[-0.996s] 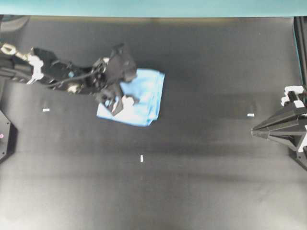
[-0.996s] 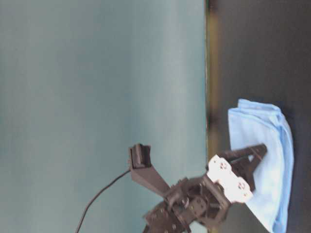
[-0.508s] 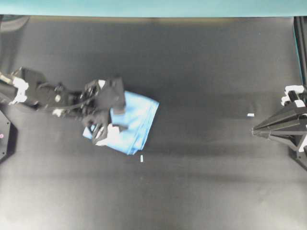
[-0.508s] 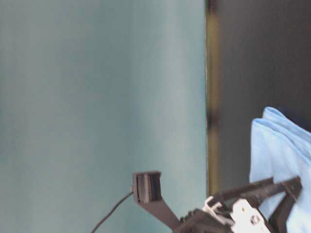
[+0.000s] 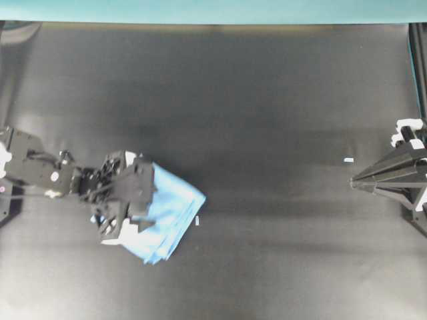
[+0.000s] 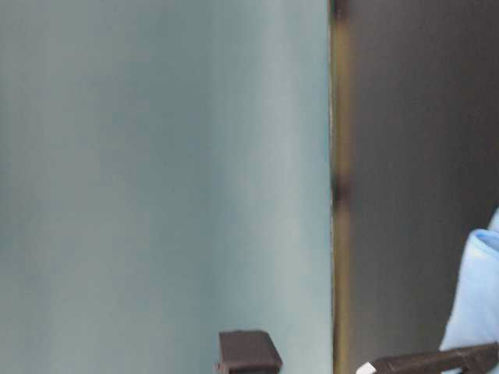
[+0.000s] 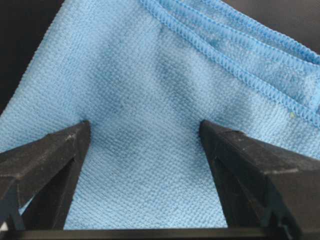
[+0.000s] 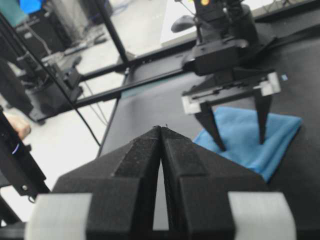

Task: Push a blue cloth with the left arm to wipe the desk.
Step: 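Keep pushing the cloth with the left gripper toward the near-left table area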

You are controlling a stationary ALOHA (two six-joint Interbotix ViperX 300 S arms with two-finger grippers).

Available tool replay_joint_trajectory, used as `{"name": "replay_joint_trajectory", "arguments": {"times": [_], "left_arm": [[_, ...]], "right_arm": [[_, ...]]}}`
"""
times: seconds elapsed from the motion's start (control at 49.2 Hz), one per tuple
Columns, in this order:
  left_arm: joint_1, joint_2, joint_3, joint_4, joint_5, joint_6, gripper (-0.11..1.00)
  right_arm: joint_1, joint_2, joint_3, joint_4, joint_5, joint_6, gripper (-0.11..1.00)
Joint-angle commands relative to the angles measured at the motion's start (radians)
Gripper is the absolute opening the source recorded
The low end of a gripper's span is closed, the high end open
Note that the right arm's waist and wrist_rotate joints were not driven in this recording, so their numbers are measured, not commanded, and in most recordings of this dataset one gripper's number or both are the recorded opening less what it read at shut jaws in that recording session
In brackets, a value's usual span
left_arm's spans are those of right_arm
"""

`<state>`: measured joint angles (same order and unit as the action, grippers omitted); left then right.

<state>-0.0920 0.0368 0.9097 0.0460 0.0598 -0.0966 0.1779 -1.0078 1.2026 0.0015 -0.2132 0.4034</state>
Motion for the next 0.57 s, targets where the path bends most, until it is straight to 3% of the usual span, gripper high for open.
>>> {"name": "replay_joint_trajectory", "arguments": {"times": [0.0,0.549], "left_arm": [[-0.066,0.002,0.017,-0.002,0.005,-0.003,0.87],[-0.328,-0.032,0.012,-0.002,0.005,-0.003,0.87]], "right_arm": [[0.0,0.005,-0.006,0.002,-0.011,0.0,0.01],[0.0,0.005,-0.006,0.0,-0.021,0.0,0.01]]}}
